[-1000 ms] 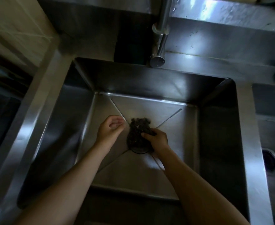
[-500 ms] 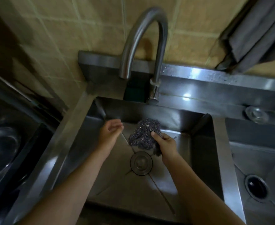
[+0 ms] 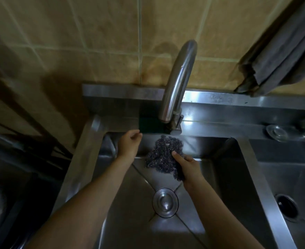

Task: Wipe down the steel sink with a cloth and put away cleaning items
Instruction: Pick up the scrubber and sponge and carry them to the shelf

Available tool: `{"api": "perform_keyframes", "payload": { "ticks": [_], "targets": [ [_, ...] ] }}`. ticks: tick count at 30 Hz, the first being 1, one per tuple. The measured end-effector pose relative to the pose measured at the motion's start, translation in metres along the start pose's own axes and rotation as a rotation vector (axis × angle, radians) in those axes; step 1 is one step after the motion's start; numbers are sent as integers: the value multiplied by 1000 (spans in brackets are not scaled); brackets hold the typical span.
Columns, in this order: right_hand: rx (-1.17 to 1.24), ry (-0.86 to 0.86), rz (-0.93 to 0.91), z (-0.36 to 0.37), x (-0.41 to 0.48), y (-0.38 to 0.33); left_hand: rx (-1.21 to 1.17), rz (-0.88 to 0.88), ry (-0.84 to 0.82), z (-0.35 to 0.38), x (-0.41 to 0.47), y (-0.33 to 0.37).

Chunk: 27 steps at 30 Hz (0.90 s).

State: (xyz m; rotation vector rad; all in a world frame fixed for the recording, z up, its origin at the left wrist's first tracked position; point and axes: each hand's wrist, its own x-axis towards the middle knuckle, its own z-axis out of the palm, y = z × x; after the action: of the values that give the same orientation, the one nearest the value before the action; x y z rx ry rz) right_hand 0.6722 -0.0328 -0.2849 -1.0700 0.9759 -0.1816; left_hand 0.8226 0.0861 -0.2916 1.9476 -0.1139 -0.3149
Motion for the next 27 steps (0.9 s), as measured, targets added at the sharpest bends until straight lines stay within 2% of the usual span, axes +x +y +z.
{"api": "perform_keyframes", "payload": {
  "ticks": [12, 21, 27],
  "targets": [
    [-2, 92, -35, 28, 10, -5, 208, -3, -160, 14, 47, -2],
    [1, 103, -3, 34, 17, -13, -113, -130, -73, 18, 50, 9],
    [19, 107, 17, 34, 17, -10, -431, -390, -27, 23, 51, 13]
  ]
}}
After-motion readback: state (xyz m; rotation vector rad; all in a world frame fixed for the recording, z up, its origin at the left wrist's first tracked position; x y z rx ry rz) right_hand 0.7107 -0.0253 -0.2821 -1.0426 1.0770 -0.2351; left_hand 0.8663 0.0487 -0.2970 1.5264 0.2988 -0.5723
